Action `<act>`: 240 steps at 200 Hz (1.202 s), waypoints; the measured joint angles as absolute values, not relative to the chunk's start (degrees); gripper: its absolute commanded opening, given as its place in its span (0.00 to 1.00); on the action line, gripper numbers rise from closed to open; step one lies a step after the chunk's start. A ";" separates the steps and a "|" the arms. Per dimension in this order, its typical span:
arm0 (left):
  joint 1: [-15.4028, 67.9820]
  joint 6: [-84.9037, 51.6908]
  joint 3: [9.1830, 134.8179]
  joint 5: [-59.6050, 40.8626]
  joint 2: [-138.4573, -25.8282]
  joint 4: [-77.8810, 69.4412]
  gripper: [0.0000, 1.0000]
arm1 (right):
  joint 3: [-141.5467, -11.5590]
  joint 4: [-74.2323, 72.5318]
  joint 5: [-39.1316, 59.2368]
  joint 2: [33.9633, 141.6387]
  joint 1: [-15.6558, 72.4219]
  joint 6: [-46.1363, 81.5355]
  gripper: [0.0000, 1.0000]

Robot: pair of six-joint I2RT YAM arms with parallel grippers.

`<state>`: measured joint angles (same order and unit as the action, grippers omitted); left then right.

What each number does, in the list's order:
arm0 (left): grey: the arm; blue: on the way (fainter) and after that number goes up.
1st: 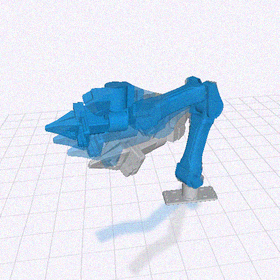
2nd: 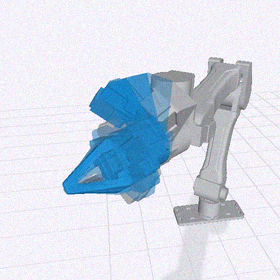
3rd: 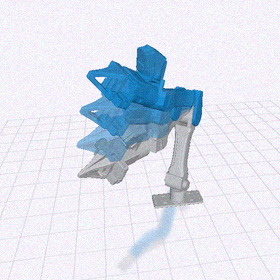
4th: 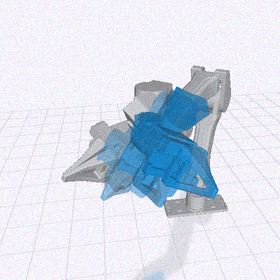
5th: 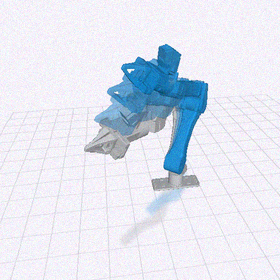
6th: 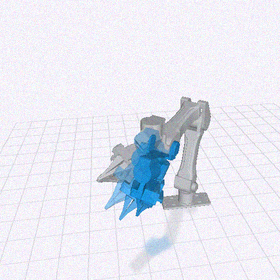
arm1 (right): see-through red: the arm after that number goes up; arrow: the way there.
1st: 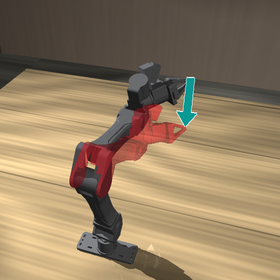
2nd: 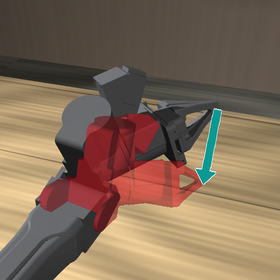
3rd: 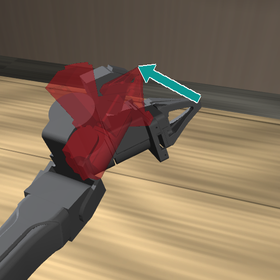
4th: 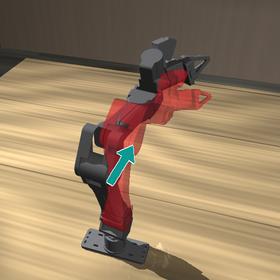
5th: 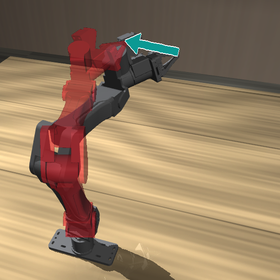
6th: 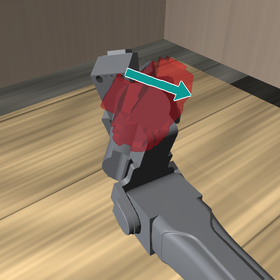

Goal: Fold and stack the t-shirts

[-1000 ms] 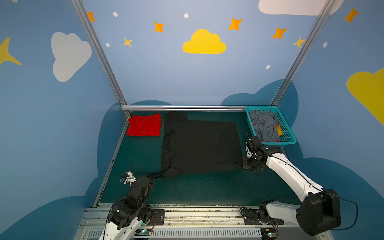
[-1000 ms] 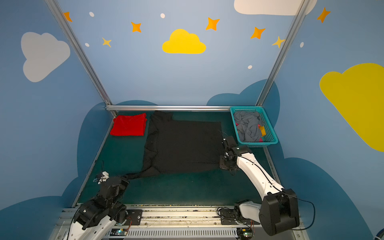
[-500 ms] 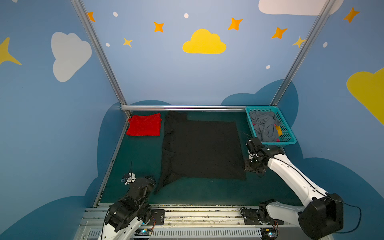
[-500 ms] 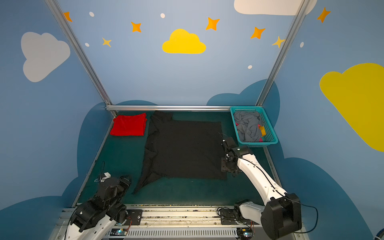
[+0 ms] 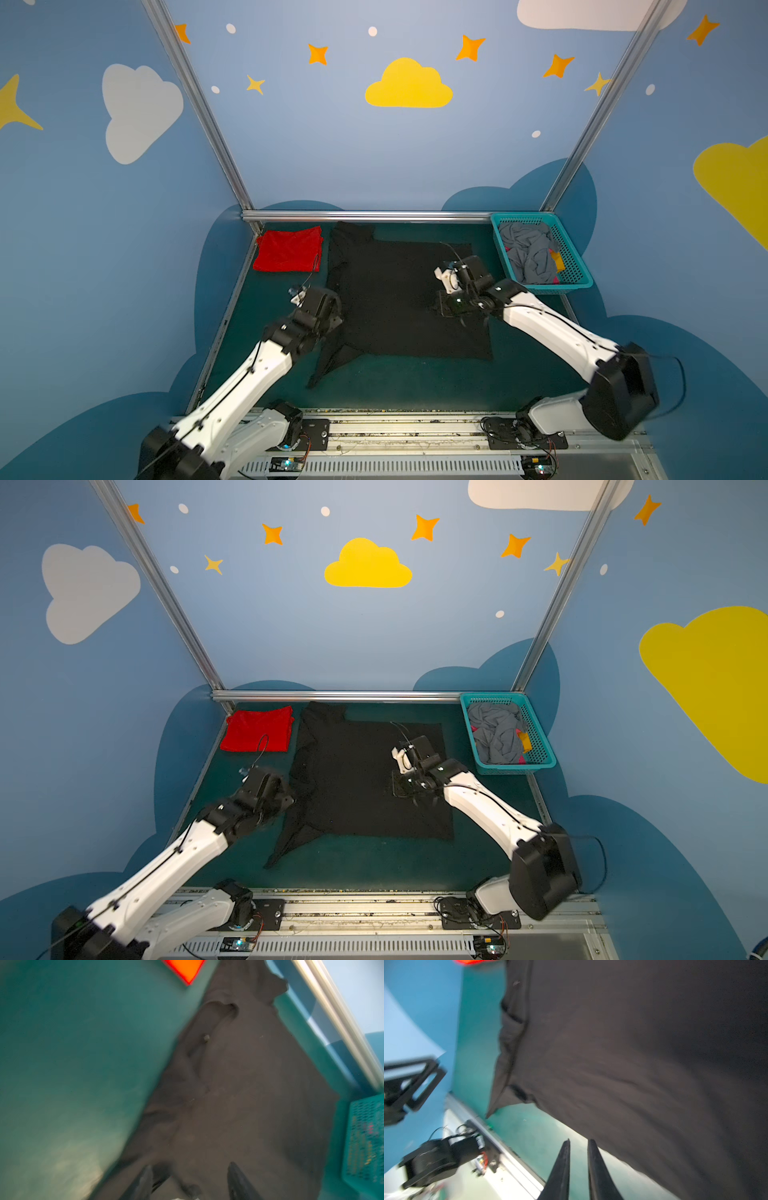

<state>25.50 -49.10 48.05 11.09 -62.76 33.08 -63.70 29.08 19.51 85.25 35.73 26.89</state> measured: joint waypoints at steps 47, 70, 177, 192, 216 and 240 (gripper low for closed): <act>22.65 -36.58 65.43 8.49 -87.44 35.75 0.71 | -67.57 25.71 23.16 95.31 36.53 26.13 0.31; 22.22 -31.09 72.42 7.53 -96.82 38.54 0.73 | -68.38 25.41 23.16 96.62 35.70 25.10 0.34; 23.03 -20.80 79.85 11.49 -114.13 48.77 0.36 | -65.78 24.95 23.07 101.38 28.34 22.90 0.36; 23.11 -20.67 79.88 12.53 -114.13 48.90 0.24 | -64.42 24.73 23.07 101.38 27.86 22.79 0.36; 23.20 -20.14 79.85 13.85 -114.13 49.12 0.09 | -61.69 24.34 23.03 101.38 26.76 22.68 0.36; 23.14 -20.16 79.68 15.16 -113.67 49.17 0.05 | -59.55 24.10 22.98 101.34 25.91 22.68 0.35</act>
<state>23.14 -20.16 79.68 15.16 -113.67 49.17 -59.55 24.10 22.98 101.34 25.91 22.68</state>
